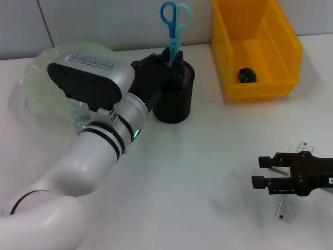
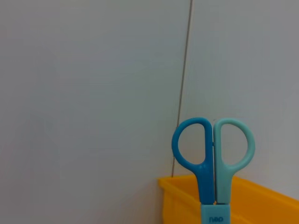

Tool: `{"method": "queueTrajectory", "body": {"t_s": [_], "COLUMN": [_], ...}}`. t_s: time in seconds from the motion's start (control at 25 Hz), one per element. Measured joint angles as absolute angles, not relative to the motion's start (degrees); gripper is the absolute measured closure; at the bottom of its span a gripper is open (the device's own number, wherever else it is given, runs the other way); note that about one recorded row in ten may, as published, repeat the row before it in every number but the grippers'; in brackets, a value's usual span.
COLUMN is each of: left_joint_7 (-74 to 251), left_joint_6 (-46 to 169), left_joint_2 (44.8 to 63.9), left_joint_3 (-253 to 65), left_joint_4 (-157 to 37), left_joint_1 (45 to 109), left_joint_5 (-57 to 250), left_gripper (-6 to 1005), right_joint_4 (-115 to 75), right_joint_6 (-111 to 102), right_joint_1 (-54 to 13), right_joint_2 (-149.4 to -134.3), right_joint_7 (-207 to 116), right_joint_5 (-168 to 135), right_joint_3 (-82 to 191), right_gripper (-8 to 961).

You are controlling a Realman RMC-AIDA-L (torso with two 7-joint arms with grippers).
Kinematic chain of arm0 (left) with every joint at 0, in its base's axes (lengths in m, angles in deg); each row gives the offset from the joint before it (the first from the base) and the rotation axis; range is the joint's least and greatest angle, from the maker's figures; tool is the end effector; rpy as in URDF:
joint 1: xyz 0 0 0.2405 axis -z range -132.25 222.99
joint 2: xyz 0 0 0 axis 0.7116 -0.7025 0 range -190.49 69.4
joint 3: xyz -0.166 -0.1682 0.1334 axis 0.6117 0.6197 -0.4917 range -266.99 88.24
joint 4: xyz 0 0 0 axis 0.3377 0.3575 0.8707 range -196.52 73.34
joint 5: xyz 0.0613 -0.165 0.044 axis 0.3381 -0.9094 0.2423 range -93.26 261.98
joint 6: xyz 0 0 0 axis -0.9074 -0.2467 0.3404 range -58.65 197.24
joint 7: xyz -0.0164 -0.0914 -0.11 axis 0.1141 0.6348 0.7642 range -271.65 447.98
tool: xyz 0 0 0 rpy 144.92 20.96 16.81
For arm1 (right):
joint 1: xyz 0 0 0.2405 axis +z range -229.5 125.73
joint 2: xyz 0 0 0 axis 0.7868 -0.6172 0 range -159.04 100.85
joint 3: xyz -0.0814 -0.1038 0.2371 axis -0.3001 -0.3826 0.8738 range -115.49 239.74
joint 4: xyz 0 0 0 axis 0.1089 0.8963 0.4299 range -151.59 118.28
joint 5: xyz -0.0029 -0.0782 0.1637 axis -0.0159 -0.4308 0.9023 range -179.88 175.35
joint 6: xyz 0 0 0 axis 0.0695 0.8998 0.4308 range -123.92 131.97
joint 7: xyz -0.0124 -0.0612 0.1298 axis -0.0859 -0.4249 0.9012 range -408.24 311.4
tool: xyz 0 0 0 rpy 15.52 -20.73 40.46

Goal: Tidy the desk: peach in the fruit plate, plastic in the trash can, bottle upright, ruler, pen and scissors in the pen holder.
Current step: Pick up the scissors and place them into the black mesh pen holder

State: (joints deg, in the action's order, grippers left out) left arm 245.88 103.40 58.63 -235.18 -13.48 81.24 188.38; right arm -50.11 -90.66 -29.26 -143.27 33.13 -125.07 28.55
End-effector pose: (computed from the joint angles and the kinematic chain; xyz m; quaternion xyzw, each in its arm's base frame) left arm -0.1479 0.3510 -0.1152 -0.8194 -0.2462 -0.3016 0.4208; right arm 0.3228 0.2606 0.0148 -0.9173 0.3244 0.2030 0.1102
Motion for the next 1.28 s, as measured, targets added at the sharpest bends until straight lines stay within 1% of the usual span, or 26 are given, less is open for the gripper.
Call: {"method": "queueTrajectory", "body": {"t_s": [1.0,1.16,1.28], "left_joint_7": [248.8,248.8,248.8], "left_joint_6": [102.7,102.9,102.9], "left_joint_2": [58.63,58.63,58.63], "left_joint_3": [-236.3,-236.3,-236.4], "left_joint_4": [-15.7,-14.8,-14.3], "left_joint_1": [81.4,81.1,81.0], "left_joint_5": [188.7,188.8,189.1], "left_gripper": [714,477,428], "right_joint_4": [-49.3,-49.3,-49.3], "right_joint_6": [-89.9,-89.9,-89.9], "right_joint_1": [-27.7,-27.7,-27.7], "right_joint_2": [-143.64,-143.62,-143.61], "right_joint_7": [33.3,33.3,33.3], "right_joint_5": [-125.8,-125.8,-125.8], "right_joint_3": [28.5,28.5,28.5], "right_gripper": [210,210,211]}}
